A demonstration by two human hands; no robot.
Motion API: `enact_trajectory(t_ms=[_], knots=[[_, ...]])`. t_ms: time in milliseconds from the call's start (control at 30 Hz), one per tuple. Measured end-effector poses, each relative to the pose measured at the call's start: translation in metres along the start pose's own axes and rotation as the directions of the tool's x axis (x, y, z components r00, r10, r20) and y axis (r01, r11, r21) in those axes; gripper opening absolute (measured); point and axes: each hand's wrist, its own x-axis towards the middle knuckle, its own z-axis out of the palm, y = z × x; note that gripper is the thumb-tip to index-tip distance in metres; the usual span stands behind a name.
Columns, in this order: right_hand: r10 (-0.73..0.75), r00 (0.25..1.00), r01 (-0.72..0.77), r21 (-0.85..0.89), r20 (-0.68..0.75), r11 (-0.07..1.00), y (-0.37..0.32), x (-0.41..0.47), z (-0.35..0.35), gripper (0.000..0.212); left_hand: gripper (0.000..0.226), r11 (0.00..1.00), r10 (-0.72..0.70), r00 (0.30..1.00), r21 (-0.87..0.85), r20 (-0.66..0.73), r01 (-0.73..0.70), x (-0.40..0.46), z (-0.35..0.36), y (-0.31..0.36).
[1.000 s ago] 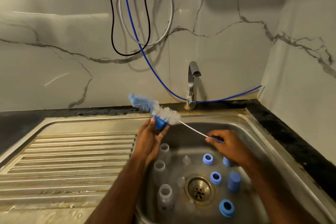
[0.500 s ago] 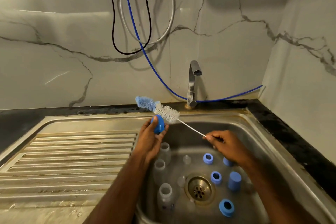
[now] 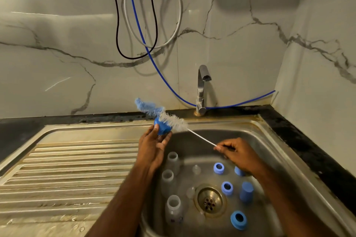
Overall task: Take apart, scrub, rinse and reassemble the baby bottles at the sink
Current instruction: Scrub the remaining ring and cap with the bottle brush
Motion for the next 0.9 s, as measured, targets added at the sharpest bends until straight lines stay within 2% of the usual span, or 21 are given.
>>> enact_trajectory(t_ms=[133,267,333,467,533,633,700,767,833,900], knots=[[-0.049,0.999,0.048,-0.035,-0.017,0.998,-0.012,0.006,0.021,0.013,0.035,0.992,-0.116,0.993,0.058,0.027,0.114,-0.009,0.012,-0.015],[0.012,0.999,-0.012,0.001,0.041,1.000,-0.006,0.003,0.005,0.018,0.049,0.995,-0.094,0.996,-0.015,-0.005,0.094,-0.007,0.009,-0.009],[0.046,0.996,-0.051,0.062,0.080,0.997,-0.005,-0.001,-0.004,0.020,0.046,0.998,-0.069,0.997,-0.008,0.037,0.069,-0.006,0.009,-0.003],[0.034,0.994,-0.040,0.055,0.105,0.998,-0.019,-0.002,0.015,0.016,0.033,0.987,-0.109,0.992,0.129,0.066,0.099,-0.010,0.012,-0.014],[0.027,0.995,-0.035,0.070,0.099,0.997,-0.025,-0.001,0.022,0.016,0.041,0.979,-0.075,0.996,0.192,0.052,0.063,-0.010,0.011,-0.016],[0.086,0.986,-0.104,0.129,0.140,0.986,-0.022,-0.002,0.006,0.016,0.040,0.995,-0.017,0.999,0.098,0.037,0.013,-0.004,0.005,-0.006],[0.101,0.980,-0.125,0.137,0.169,0.983,-0.017,-0.005,-0.003,0.017,0.034,0.998,-0.028,0.998,0.061,0.055,0.025,-0.003,0.002,-0.004],[0.100,0.988,-0.111,0.085,0.115,0.990,-0.014,-0.004,0.003,0.018,0.032,0.992,-0.082,0.992,0.100,0.096,0.072,-0.007,0.006,-0.010],[0.051,0.999,-0.052,0.024,0.009,0.998,-0.016,0.000,0.015,0.017,0.039,0.987,-0.113,0.986,0.123,0.123,0.098,-0.013,0.014,-0.018],[0.025,0.999,-0.025,0.016,-0.023,1.000,-0.020,0.004,0.019,0.017,0.046,0.991,-0.114,0.985,0.091,0.133,0.102,-0.015,0.019,-0.020]])
